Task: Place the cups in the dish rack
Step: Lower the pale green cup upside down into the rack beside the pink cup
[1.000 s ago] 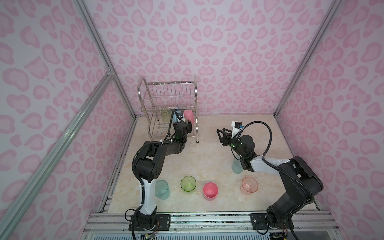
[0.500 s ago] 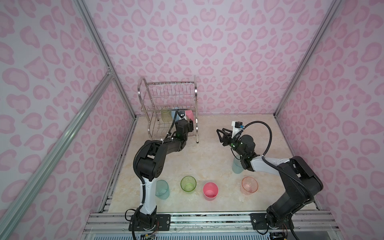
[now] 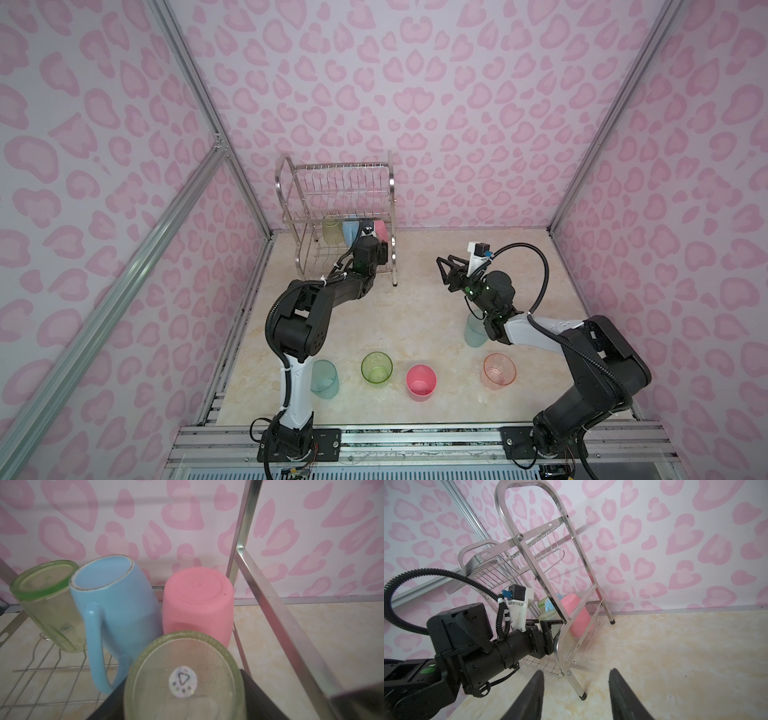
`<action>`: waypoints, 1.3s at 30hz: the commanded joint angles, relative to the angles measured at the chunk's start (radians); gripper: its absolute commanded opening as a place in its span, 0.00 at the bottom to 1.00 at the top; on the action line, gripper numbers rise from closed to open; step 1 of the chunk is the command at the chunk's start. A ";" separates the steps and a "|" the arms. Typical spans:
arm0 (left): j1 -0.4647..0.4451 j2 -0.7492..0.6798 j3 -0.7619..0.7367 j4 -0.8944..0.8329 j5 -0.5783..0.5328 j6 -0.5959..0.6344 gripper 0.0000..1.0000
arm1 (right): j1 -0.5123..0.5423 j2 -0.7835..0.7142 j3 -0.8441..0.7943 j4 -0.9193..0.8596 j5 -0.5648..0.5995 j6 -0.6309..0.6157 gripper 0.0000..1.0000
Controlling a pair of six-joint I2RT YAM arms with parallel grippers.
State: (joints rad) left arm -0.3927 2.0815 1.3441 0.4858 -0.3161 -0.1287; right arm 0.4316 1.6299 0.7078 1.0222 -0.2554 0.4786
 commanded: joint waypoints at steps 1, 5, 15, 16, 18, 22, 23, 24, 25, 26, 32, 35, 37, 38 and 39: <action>-0.001 0.016 0.045 -0.035 0.024 0.006 0.62 | -0.001 -0.006 -0.011 0.040 -0.003 -0.004 0.51; -0.001 0.027 0.077 -0.090 0.024 -0.010 0.63 | -0.006 -0.013 -0.021 0.048 -0.006 -0.004 0.51; 0.000 0.026 0.111 -0.213 0.015 -0.044 0.63 | -0.014 -0.006 -0.033 0.078 -0.020 0.008 0.51; 0.000 0.025 0.112 -0.221 0.014 -0.045 0.63 | -0.015 -0.004 -0.034 0.080 -0.021 0.010 0.51; 0.000 0.021 0.107 -0.229 0.007 -0.046 0.64 | -0.016 0.001 -0.033 0.086 -0.026 0.014 0.51; 0.000 0.018 0.107 -0.243 0.003 -0.046 0.66 | -0.017 0.008 -0.031 0.096 -0.032 0.020 0.51; 0.000 0.017 0.106 -0.243 0.003 -0.045 0.68 | -0.018 0.011 -0.030 0.096 -0.034 0.022 0.51; -0.001 0.016 0.103 -0.243 0.004 -0.043 0.69 | -0.017 0.011 -0.030 0.096 -0.035 0.023 0.51; 0.000 0.013 0.099 -0.243 0.005 -0.042 0.70 | -0.018 0.011 -0.030 0.096 -0.036 0.023 0.51; 0.000 0.009 0.090 -0.237 0.005 -0.042 0.72 | -0.017 0.011 -0.029 0.096 -0.036 0.024 0.51; 0.000 -0.031 0.033 -0.187 0.022 -0.024 0.82 | -0.017 0.009 -0.027 0.083 -0.032 0.020 0.51; -0.001 -0.051 0.016 -0.168 0.025 -0.010 0.87 | -0.018 0.004 -0.023 0.073 -0.039 0.021 0.53; -0.002 -0.065 0.007 -0.153 0.023 -0.001 0.89 | -0.018 0.000 -0.018 0.065 -0.053 0.020 0.53; -0.002 -0.075 -0.015 -0.142 0.024 0.004 0.90 | -0.018 -0.004 -0.018 0.063 -0.060 0.022 0.53; -0.001 -0.085 -0.031 -0.130 0.024 0.005 0.91 | -0.017 -0.008 -0.018 0.056 -0.061 0.024 0.54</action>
State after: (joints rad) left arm -0.3927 2.0335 1.3399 0.2955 -0.2947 -0.1360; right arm 0.4126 1.6291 0.6846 1.0698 -0.2962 0.4976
